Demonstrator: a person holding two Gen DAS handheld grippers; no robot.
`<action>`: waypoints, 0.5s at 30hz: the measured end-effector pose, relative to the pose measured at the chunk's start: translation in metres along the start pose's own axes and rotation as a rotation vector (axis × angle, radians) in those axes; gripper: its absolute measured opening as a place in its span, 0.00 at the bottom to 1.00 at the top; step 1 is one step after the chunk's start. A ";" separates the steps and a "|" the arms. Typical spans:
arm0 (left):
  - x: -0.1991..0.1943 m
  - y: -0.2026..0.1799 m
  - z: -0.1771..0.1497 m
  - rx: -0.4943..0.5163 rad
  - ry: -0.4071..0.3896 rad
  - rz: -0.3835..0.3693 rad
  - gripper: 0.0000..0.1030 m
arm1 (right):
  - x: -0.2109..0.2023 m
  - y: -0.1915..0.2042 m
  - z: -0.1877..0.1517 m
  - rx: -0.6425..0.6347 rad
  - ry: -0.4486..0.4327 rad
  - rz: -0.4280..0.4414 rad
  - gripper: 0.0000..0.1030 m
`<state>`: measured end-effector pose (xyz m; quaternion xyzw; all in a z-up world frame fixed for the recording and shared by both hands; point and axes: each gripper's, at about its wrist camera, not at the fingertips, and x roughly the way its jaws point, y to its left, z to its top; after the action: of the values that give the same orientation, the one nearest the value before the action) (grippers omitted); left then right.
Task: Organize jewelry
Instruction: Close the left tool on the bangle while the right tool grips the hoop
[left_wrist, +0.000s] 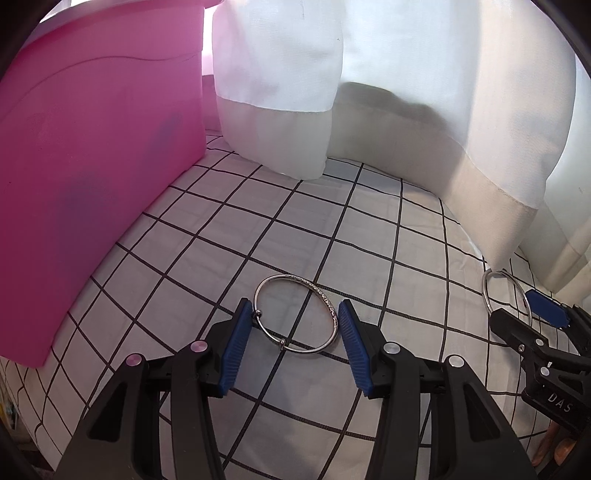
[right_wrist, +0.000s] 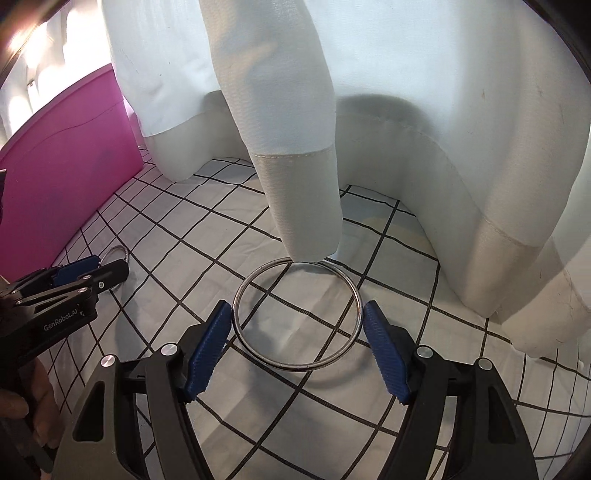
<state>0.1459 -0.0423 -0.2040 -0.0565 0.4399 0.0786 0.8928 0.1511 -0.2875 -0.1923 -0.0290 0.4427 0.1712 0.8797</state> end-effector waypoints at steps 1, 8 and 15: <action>-0.002 0.000 -0.001 0.000 -0.002 -0.006 0.46 | -0.001 0.001 0.000 0.002 -0.002 0.003 0.68; -0.018 -0.001 -0.006 0.014 -0.022 -0.028 0.46 | 0.002 0.018 0.003 0.024 0.006 0.061 0.68; -0.036 -0.005 -0.002 0.018 -0.059 -0.036 0.46 | -0.008 0.033 0.012 0.012 -0.023 0.081 0.68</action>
<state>0.1238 -0.0507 -0.1768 -0.0541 0.4131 0.0605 0.9071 0.1453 -0.2565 -0.1760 -0.0035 0.4345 0.2044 0.8772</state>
